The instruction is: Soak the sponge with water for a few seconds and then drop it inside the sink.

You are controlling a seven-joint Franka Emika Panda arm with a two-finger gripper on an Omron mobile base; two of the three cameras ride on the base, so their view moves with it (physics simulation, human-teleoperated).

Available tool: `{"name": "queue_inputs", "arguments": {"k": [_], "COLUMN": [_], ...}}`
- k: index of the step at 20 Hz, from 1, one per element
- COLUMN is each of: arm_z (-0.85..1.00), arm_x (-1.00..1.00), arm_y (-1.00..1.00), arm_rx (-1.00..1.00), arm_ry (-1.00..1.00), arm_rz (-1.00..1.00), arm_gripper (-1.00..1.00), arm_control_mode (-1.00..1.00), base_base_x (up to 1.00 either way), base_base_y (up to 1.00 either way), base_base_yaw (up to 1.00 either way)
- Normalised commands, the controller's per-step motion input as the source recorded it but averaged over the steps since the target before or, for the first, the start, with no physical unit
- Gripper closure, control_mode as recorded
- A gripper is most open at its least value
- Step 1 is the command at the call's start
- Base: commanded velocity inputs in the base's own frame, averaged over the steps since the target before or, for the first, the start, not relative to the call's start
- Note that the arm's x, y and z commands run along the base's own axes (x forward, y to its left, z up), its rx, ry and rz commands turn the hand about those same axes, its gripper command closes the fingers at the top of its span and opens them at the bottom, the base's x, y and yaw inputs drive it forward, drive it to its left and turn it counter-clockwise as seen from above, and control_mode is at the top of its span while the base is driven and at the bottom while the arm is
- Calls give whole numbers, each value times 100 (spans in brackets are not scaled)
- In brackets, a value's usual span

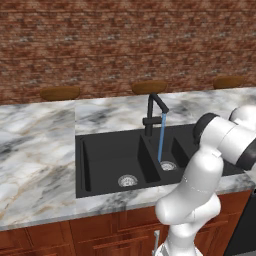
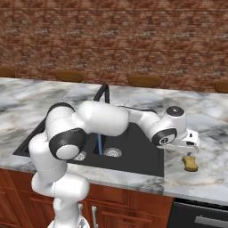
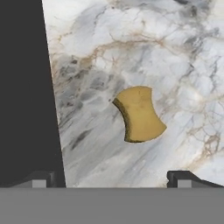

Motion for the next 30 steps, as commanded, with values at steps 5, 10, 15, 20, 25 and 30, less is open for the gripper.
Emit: {"name": "queue_inputs", "arguments": {"k": [5,10,15,20,25,30], "arm_z": [-15,-5,0,0,-1,-16], "arm_x": [0,4,18,20,22,14], "arm_y": [-31,-22,-17,-1,-1,0], "arm_rx": [2,6,5,1,0,0], "arm_ry": [0,0,0,0,2,6], "arm_rz": [0,0,0,0,0,0], "arm_gripper": [-100,-100,-100,-100,-100,-100], "arm_control_mode": [-100,-100,-100,-100,-100,-100], "base_base_x": [0,0,0,0,0,0], "base_base_y": [0,0,0,0,0,0], "base_base_yaw": [0,0,0,0,0,0]}}
